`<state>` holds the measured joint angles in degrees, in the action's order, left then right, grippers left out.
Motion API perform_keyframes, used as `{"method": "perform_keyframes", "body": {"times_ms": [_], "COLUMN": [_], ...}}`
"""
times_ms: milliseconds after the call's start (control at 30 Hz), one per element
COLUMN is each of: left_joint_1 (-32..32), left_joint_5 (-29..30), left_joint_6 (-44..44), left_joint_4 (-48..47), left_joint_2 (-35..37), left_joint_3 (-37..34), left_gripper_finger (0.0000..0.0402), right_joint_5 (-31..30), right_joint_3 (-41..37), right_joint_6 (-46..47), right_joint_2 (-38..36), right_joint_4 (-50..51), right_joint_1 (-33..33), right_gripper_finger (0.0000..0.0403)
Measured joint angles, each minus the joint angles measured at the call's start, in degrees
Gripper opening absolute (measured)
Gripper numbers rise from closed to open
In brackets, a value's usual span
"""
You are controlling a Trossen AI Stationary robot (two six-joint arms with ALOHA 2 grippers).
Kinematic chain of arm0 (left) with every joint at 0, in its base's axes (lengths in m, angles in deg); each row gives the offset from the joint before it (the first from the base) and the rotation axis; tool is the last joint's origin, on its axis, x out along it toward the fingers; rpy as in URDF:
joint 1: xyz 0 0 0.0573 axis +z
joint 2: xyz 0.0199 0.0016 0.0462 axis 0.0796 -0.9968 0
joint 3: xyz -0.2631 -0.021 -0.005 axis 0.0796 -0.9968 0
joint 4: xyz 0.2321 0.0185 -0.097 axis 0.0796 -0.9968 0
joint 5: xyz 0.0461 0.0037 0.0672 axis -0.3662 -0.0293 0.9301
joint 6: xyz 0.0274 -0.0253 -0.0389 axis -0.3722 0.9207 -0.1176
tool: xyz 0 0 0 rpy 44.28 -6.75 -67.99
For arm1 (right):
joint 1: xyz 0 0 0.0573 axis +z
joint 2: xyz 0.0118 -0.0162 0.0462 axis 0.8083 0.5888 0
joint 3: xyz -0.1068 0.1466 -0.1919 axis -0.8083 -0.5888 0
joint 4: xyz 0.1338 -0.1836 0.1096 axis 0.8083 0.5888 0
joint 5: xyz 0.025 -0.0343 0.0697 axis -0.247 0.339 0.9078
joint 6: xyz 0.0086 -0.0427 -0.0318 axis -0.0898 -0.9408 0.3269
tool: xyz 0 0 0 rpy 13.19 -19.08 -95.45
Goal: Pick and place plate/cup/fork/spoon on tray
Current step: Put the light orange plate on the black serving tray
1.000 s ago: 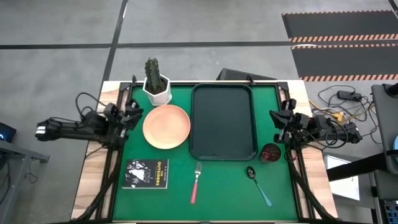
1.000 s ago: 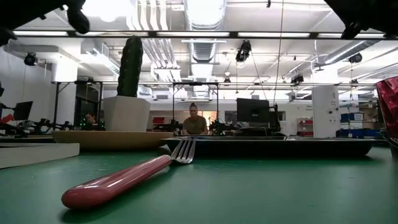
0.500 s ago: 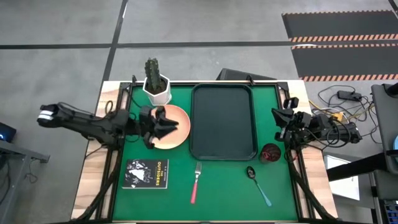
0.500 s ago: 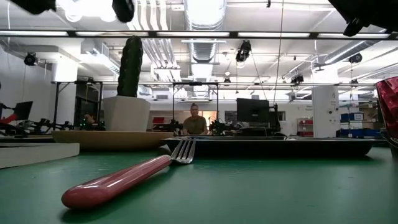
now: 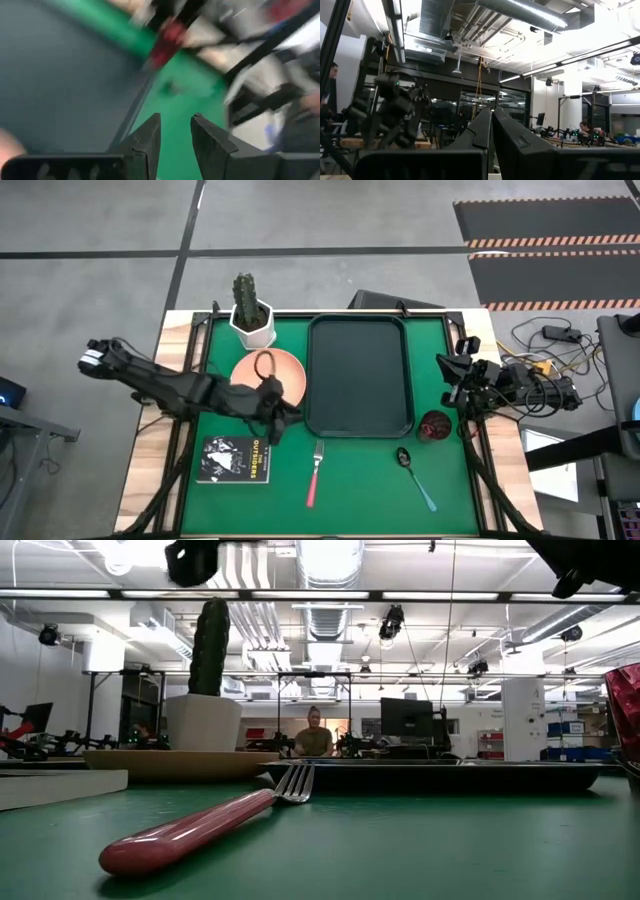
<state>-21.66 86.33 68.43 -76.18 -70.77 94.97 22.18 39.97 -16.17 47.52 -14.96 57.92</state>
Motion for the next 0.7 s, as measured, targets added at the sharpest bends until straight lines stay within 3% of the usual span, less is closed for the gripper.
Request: {"method": "perform_keyframes", "body": {"times_ms": [133,233,533,700], "left_joint_1": [-0.01,-0.03,0.1,0.12], "left_joint_5": [-4.65,-10.17,-12.03,-14.37], "left_joint_6": [13.17,14.9,4.61,0.62], "left_joint_4": [-19.09,-27.01,-28.77,-28.77], "left_joint_2": [-4.32,-7.43,-15.77,-18.31], "left_joint_3": [2.11,1.42,-0.42,-0.4], "left_gripper_finger": [0.0088,0.0088,0.009,0.0119], "right_joint_5": [-0.01,-0.02,-0.02,-0.04], "right_joint_3": [0.0,0.0,0.0,0.0], "right_joint_6": [0.01,-0.04,-1.12,-1.12], "right_joint_2": [0.0,0.0,0.0,0.0], "right_joint_4": [0.02,0.04,0.04,0.04], "right_joint_1": [-0.01,-0.02,0.0,-0.01], "right_gripper_finger": [0.0009,0.0009,0.0009,0.0009]}}
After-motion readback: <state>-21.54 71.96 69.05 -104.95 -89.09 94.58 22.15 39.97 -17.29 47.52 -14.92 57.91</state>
